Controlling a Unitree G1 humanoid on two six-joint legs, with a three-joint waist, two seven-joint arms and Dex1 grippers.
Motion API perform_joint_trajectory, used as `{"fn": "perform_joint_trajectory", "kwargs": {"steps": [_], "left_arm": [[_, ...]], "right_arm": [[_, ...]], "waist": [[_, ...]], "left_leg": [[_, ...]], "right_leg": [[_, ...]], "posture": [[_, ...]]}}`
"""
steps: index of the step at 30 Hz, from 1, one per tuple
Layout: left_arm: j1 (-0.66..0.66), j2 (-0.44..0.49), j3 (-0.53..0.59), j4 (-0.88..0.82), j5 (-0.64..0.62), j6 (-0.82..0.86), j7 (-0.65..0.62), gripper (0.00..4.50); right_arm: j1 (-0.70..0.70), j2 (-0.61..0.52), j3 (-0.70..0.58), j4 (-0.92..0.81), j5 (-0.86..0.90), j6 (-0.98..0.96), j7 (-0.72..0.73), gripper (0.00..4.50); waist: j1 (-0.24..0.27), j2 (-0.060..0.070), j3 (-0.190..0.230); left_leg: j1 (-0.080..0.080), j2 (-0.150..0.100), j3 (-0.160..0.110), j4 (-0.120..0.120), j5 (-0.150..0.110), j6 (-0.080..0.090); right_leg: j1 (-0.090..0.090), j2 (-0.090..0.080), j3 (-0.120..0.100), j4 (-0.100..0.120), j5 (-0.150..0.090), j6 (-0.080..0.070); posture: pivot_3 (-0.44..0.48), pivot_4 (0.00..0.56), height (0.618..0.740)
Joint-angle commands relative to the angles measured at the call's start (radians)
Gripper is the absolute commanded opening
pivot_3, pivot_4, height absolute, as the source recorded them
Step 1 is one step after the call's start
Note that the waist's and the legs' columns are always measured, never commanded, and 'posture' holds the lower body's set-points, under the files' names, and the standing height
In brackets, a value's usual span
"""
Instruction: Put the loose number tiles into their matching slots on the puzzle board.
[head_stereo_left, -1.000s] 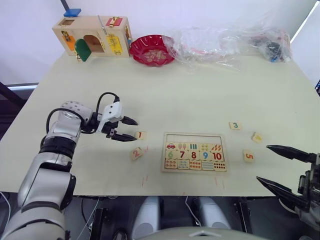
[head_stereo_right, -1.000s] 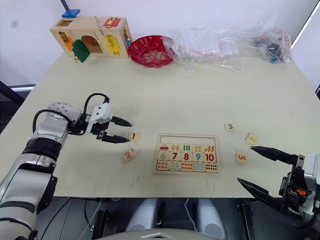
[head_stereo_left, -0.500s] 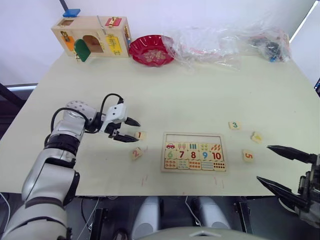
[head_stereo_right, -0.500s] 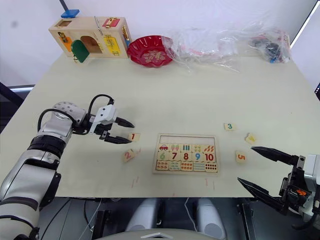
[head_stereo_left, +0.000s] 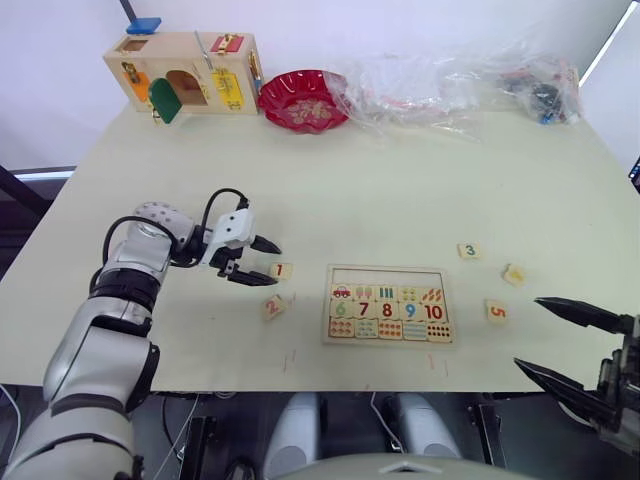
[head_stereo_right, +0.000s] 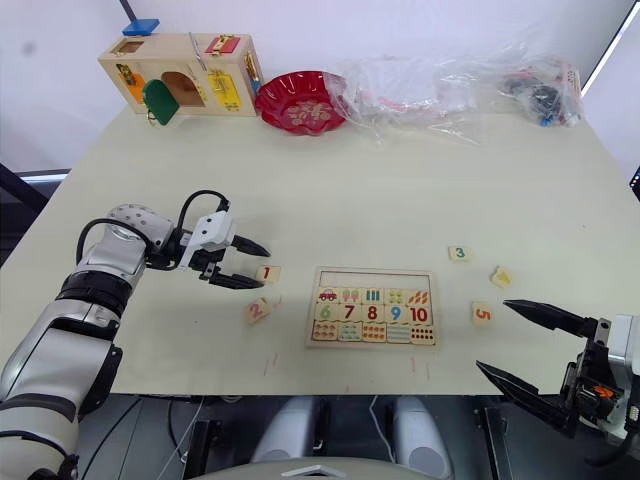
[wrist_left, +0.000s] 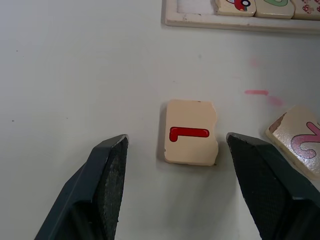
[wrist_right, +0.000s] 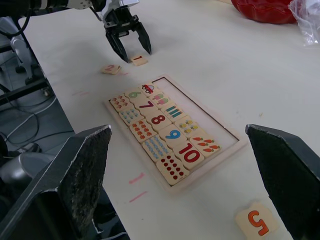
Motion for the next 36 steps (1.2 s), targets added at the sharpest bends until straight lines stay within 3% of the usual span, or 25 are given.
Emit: {"fn": "perform_joint_trajectory", "kwargs": {"steps": [1,18,27,30,32,36], "left_arm": [[0.002,0.012,0.014,0.0,-0.01,-0.008,-0.035,3.35],[0.016,0.021,0.023,-0.005,-0.018,-0.012,-0.035,3.35],[0.015,0.019,0.023,-0.001,-0.018,-0.015,-0.035,3.35],[0.023,0.022,0.024,-0.011,-0.027,-0.013,-0.035,2.68],[0.028,0.025,0.026,-0.019,-0.031,-0.012,-0.035,1.85],[0.035,0.027,0.031,-0.033,-0.036,-0.009,-0.035,1.85]], "right_arm": [[0.036,0.014,-0.047,-0.02,0.001,-0.026,0.015,4.5],[0.18,0.157,-0.126,0.037,-0.036,-0.188,0.098,4.5],[0.187,0.154,-0.11,0.049,-0.036,-0.209,0.092,4.5],[0.181,0.147,-0.103,0.049,-0.034,-0.208,0.088,4.5],[0.177,0.143,-0.1,0.049,-0.033,-0.207,0.086,4.5],[0.169,0.131,-0.094,0.052,-0.03,-0.203,0.081,4.5]], "waist": [[0.0,0.0,0.0],[0.0,0.0,0.0],[0.0,0.0,0.0],[0.0,0.0,0.0],[-0.001,0.0,0.0],[0.0,0.0,0.0]], "left_leg": [[0.0,0.0,0.0,0.0,0.0,0.0],[0.0,0.0,0.0,0.0,0.0,0.0],[0.001,0.001,0.001,0.0,0.0,0.0],[0.001,0.001,0.001,0.0,0.0,0.0],[0.001,0.001,0.001,0.0,0.0,0.0],[0.001,0.001,0.001,0.0,0.0,0.0]], "right_leg": [[0.0,0.0,0.0,0.0,0.0,0.0],[0.0,0.0,0.0,0.0,0.0,0.0],[0.0,0.0,0.0,0.0,0.0,0.0],[0.0,0.0,0.0,0.0,0.0,0.0],[0.0,0.0,0.0,0.0,0.0,0.0],[0.0,0.0,0.0,0.0,0.0,0.0]], "posture": [[0.0,0.15,0.74],[0.0,0.15,0.74],[0.0,0.15,0.74],[0.0,0.15,0.74],[0.0,0.15,0.74],[0.0,0.15,0.74]]}}
